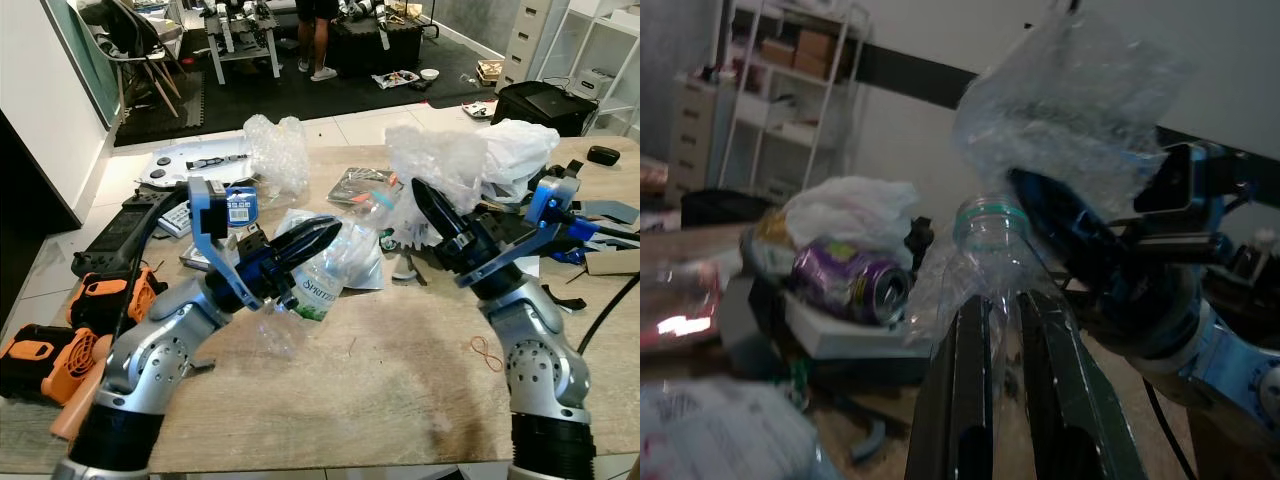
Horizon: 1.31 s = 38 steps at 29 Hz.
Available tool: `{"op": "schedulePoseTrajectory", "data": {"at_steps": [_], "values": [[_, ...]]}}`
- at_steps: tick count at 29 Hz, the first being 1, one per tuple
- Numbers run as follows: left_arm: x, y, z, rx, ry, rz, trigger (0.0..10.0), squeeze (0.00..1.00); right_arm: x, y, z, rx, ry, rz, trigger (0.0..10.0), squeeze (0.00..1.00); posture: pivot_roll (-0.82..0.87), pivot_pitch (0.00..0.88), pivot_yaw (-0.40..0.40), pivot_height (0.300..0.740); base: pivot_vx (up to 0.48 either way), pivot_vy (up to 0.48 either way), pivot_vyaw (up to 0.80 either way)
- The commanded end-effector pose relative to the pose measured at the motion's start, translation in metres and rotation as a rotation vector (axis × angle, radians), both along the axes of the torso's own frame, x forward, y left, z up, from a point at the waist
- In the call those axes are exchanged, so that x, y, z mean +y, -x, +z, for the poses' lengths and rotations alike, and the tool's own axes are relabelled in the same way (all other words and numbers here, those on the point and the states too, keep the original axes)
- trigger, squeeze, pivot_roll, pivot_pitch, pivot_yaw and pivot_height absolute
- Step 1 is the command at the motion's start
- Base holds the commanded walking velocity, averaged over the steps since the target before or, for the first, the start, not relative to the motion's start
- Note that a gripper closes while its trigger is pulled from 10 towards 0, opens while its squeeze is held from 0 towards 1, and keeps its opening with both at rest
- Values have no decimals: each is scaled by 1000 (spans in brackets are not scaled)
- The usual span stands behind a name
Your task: Picking trash to rubbish bin
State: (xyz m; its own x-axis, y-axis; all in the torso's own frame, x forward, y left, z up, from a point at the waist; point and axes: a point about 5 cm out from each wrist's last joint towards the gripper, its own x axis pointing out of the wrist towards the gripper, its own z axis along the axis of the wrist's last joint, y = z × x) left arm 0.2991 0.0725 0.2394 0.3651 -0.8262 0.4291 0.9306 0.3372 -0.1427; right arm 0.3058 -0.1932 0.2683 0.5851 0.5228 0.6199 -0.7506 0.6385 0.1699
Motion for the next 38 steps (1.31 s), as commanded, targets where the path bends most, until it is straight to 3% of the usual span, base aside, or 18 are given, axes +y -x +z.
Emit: {"op": "schedulePoseTrajectory", "data": {"at_steps": [1, 20, 28, 34, 38], "values": [[0, 4, -1, 20, 27, -7, 10000, 0, 5, 0, 2, 1, -7, 25, 10000, 0, -150, 168, 56, 740, -375, 0, 0], [5, 3, 1, 72, 55, 29, 10000, 0, 7, -4, 0, 23, -28, 6, 10000, 0, -143, 167, 60, 740, -480, 0, 0], [12, 0, -2, 78, 55, 57, 10000, 0, 9, -7, -5, 48, 14, -10, 10000, 0, -141, 168, 58, 740, -389, 0, 0], [26, 3, -18, 80, 0, 53, 10000, 0, 26, -1, -18, 82, 98, 83, 10000, 0, -135, 163, 60, 740, 0, 0, 0], [43, 2, -43, 124, -82, 83, 10000, 0, 35, 1, -29, 135, 126, 118, 10000, 0, -134, 162, 63, 740, 0, 0, 0]]}}
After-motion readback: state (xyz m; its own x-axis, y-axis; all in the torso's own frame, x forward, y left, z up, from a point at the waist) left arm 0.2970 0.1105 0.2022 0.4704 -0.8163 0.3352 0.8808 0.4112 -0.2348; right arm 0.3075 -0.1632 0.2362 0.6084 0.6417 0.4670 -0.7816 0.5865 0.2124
